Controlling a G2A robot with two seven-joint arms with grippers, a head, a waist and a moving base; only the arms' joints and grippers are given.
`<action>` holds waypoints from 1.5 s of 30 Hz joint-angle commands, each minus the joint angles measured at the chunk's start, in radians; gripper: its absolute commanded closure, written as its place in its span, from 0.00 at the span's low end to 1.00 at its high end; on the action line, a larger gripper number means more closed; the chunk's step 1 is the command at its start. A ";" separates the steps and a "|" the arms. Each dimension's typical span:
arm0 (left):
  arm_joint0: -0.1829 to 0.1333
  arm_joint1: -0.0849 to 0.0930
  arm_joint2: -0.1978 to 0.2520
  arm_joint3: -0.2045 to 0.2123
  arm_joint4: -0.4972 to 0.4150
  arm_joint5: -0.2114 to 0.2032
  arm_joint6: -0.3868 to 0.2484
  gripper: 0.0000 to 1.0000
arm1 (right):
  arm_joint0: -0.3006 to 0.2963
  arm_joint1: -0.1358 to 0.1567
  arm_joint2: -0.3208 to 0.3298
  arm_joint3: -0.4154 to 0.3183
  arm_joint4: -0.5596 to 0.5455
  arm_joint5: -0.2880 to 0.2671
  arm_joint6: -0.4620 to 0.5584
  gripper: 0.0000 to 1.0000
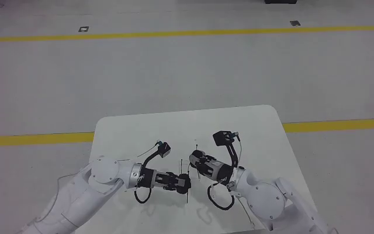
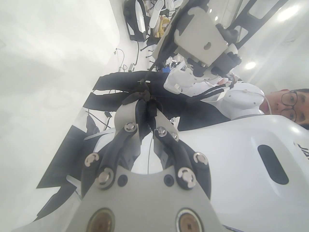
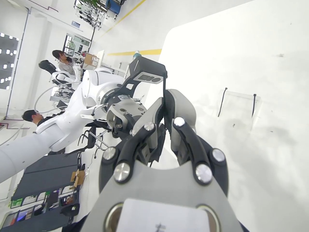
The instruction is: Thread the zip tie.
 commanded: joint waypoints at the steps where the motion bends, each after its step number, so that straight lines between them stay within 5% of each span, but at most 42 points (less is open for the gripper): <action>1: 0.002 -0.001 0.001 -0.002 0.002 0.001 0.012 1.00 | -0.002 0.000 0.001 -0.001 -0.003 0.000 0.002 1.00; 18: 0.025 0.000 -0.008 -0.032 0.049 -0.005 0.077 1.00 | -0.060 0.001 0.052 -0.028 -0.023 -0.001 -0.007 1.00; 45: 0.037 -0.002 -0.012 -0.049 0.062 -0.019 0.084 1.00 | -0.076 -0.007 0.057 -0.020 -0.026 -0.019 0.024 1.00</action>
